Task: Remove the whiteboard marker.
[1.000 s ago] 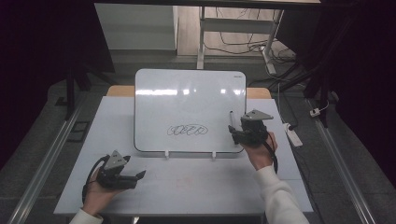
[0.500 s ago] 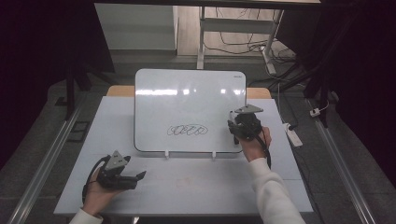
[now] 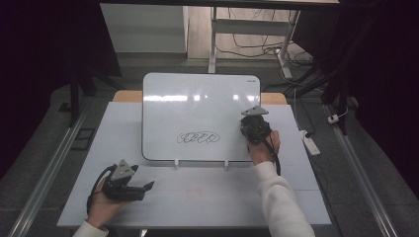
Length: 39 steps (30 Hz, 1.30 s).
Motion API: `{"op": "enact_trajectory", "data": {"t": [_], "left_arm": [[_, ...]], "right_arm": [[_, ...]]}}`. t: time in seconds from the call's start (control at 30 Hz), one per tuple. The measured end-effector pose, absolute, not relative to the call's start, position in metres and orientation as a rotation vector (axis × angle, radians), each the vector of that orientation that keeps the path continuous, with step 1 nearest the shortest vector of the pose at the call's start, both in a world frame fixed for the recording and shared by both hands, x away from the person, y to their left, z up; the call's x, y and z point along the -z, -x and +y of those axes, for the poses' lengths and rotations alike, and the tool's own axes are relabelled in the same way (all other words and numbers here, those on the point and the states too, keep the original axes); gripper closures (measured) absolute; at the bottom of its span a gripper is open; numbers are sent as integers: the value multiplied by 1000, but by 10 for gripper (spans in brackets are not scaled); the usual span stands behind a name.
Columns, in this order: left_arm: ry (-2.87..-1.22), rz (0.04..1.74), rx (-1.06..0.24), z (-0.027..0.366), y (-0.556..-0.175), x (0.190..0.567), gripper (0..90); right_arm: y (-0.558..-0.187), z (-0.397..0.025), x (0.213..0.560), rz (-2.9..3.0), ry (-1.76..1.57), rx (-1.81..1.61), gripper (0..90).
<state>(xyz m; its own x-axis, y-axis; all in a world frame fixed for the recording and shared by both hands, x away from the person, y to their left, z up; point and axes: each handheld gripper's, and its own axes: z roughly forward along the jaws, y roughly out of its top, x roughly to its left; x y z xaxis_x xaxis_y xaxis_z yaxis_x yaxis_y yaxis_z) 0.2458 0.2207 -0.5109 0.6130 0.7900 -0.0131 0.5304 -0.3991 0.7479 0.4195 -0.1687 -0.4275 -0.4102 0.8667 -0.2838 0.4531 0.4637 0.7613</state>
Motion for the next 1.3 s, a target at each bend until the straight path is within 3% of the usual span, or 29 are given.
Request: {"op": "enact_trajectory", "data": {"t": [0.13,0.4,0.7,0.9,1.3], "left_arm": [[-2093,1034,-452,222,-245,510,189],[-2088,1037,-452,223,-245,510,190],[-2002,1017,-419,221,-246,503,218],[-1891,955,-312,195,-259,484,258],[-1939,743,-315,106,-289,446,346]], "right_arm": [[-419,-167,428,2025,-1122,-811,800],[-413,-168,427,2008,-1101,-840,806],[-375,-178,407,1978,-1014,-1079,807],[-346,-161,405,2017,-923,-1257,806],[-307,-116,417,2104,-785,-1453,805]]}}
